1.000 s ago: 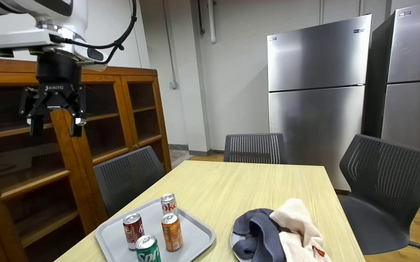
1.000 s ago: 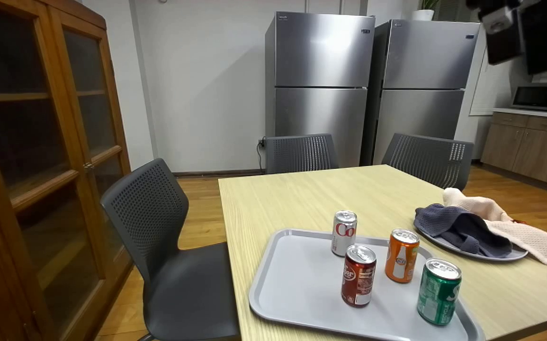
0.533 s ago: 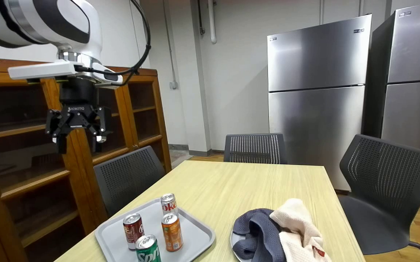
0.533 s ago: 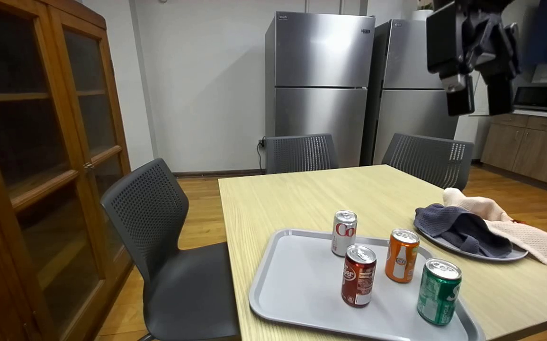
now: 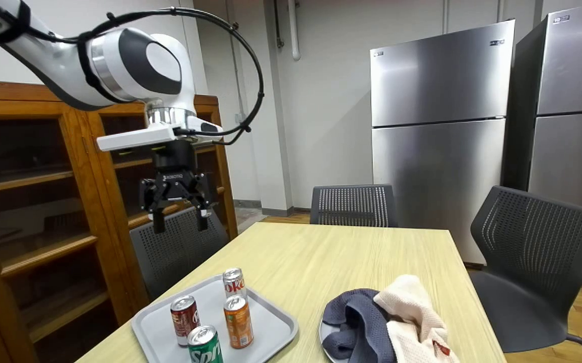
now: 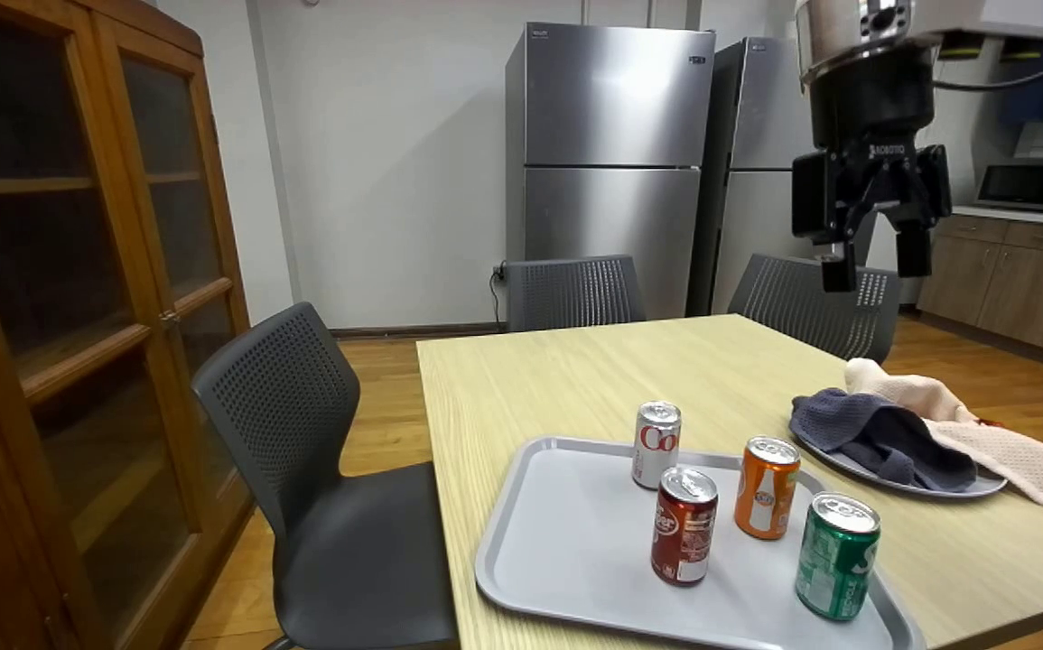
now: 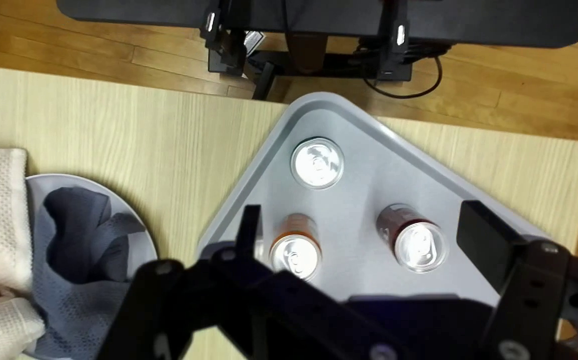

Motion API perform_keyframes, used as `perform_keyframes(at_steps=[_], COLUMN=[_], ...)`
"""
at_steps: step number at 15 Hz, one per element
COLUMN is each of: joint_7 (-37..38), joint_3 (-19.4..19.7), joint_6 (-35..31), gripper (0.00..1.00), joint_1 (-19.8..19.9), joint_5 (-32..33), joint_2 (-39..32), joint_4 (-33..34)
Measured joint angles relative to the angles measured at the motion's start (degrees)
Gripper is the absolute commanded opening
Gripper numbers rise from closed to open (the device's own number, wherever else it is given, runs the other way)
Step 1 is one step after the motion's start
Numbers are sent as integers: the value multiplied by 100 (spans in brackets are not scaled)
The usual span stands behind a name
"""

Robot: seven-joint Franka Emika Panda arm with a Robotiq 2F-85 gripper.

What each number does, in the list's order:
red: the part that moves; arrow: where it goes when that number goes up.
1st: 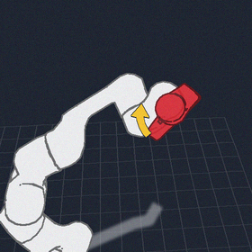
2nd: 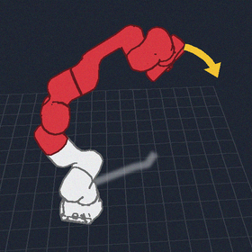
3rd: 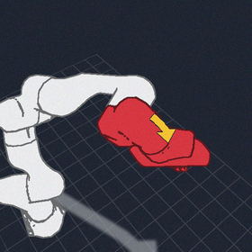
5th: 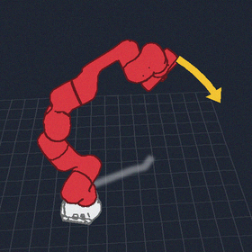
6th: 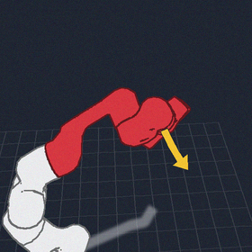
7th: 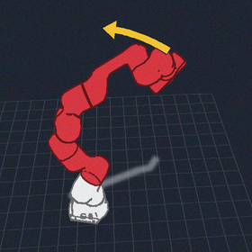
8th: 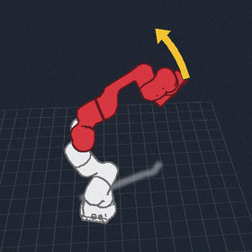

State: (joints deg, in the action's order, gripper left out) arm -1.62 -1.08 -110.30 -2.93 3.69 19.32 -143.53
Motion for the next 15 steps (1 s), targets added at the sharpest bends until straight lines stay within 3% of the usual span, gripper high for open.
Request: perform_keyframes(at_steps=[7,15], joint_7=[0,12], joint_3=[448,776], joint_6=[-855,-1170], gripper=[100,100], joint_1=[543,852], joint_5=[476,761], joint_2=[-744,-1463], joint_4=[43,383])
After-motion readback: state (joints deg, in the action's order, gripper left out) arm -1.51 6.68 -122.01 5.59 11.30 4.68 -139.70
